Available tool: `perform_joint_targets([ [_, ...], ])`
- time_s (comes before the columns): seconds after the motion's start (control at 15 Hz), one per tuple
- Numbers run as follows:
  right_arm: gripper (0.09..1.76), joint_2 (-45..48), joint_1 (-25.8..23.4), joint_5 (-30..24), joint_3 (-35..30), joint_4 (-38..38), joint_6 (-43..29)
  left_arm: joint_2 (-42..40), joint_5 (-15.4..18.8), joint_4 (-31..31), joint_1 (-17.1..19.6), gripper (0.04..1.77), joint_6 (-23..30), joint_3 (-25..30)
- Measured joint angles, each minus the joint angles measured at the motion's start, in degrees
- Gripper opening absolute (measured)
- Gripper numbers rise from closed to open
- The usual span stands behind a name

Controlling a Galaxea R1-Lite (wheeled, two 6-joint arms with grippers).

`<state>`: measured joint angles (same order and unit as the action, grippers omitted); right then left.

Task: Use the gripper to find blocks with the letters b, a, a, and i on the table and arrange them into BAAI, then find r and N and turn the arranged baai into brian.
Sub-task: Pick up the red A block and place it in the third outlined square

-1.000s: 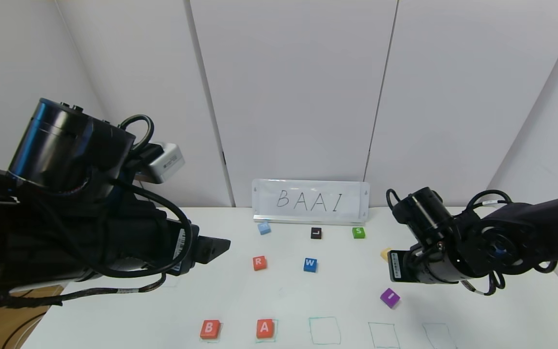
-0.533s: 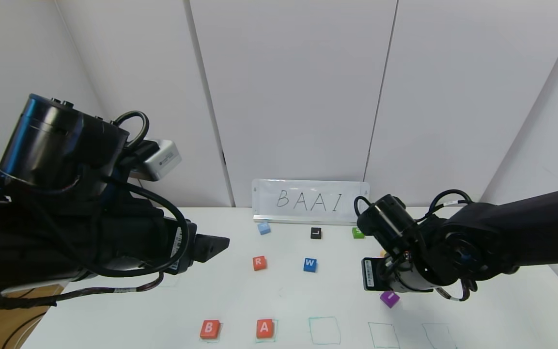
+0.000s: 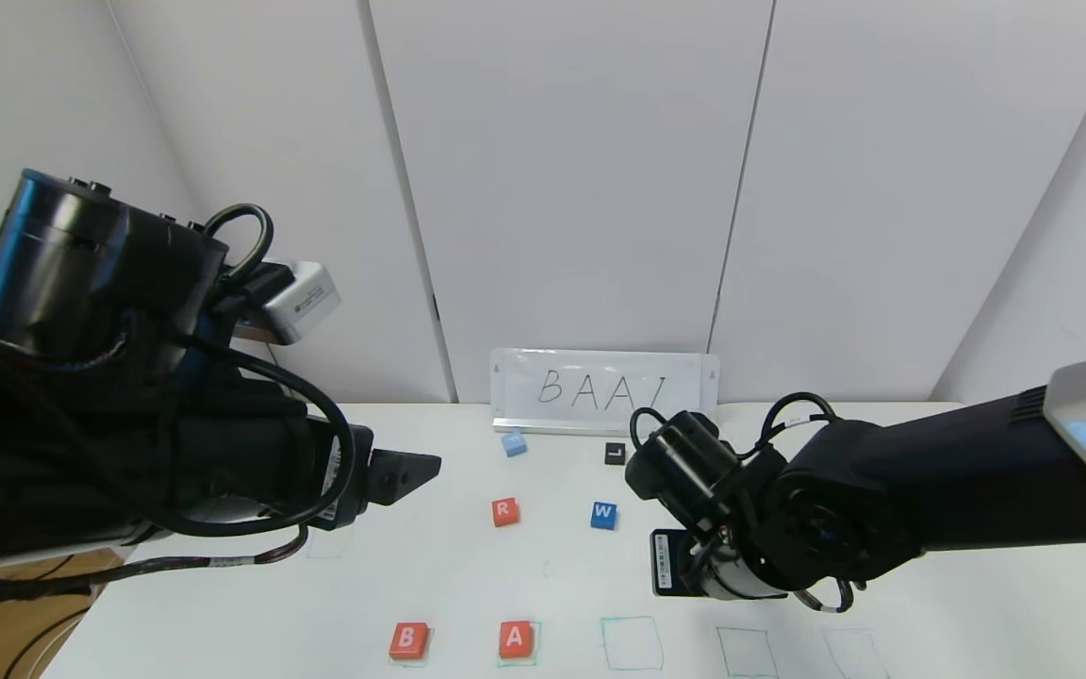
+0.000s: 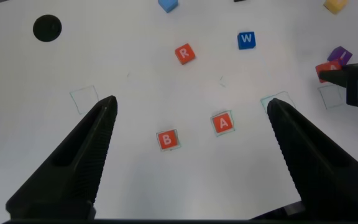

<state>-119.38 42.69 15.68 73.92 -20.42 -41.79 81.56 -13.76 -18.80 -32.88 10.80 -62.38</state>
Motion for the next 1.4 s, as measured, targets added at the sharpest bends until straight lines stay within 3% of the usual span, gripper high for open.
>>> perform_joint_targets([
  [0.8, 0.53, -7.1, 6.8, 0.0, 3.7, -0.3, -3.8, -3.6, 0.3, -0.3, -0.1, 1.72, -0.4, -0.1],
  [1.4, 0.53, -10.8, 8.2, 0.7, 3.9, 0.3, -3.6, -4.2, 0.2, -0.4, -0.7, 1.72, -0.7, 0.2],
])
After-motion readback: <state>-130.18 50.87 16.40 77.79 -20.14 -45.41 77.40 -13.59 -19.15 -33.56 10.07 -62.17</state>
